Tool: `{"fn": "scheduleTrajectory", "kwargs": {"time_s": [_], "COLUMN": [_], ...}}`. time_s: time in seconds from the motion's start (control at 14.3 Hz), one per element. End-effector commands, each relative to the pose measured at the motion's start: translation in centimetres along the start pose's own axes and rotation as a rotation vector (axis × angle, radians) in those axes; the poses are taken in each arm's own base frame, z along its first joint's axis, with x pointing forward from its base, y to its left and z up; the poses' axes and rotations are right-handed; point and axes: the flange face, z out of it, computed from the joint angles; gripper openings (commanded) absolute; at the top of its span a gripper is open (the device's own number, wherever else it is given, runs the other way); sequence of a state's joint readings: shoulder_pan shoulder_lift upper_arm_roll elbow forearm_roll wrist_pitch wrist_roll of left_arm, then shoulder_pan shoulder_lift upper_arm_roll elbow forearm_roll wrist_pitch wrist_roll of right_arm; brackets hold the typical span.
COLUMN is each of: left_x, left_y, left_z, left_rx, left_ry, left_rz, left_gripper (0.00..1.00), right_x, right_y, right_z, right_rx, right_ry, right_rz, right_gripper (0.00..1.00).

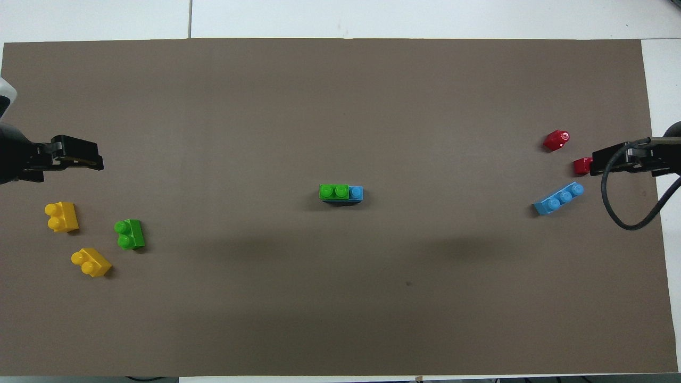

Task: Remove green block with left arm and hold with right
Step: 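Move the left gripper toward the green brick while the right gripper approaches blue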

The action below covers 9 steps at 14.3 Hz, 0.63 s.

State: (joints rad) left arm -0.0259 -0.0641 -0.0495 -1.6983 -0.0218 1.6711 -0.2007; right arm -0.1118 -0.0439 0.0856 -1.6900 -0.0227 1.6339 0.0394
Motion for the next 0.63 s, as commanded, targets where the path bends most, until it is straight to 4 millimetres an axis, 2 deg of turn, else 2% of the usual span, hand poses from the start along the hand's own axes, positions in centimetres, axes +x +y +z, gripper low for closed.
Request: {"fn": "scheduleTrajectory", "kwargs": {"time_s": [0.0,0.28,0.56], "left_x": [-1.7,-3.1,-5.7], "left_y": [1.2,4.6,7.7], "left_z": [0.3,0.7,2.6], "left_rx": [0.010,0.004,-0.004], "left_ry": [0.002,-0.004,-0.005], "left_rz": [-0.085,-0.293,-0.492], "left_gripper": [1.00,1.00,1.00], "right_x": [0.0,-0.1,-0.3], "right_y": [0.1,-0.8,-2.9], "right_z": [0.3,1.6,3.2], "right_rx": [0.005,0.021,0.132], "right_ry": [0.027,0.011,-0.072], "right_rz": [0.104,0.368,0.663], "right_gripper": [1.00,1.00,0.99]}}
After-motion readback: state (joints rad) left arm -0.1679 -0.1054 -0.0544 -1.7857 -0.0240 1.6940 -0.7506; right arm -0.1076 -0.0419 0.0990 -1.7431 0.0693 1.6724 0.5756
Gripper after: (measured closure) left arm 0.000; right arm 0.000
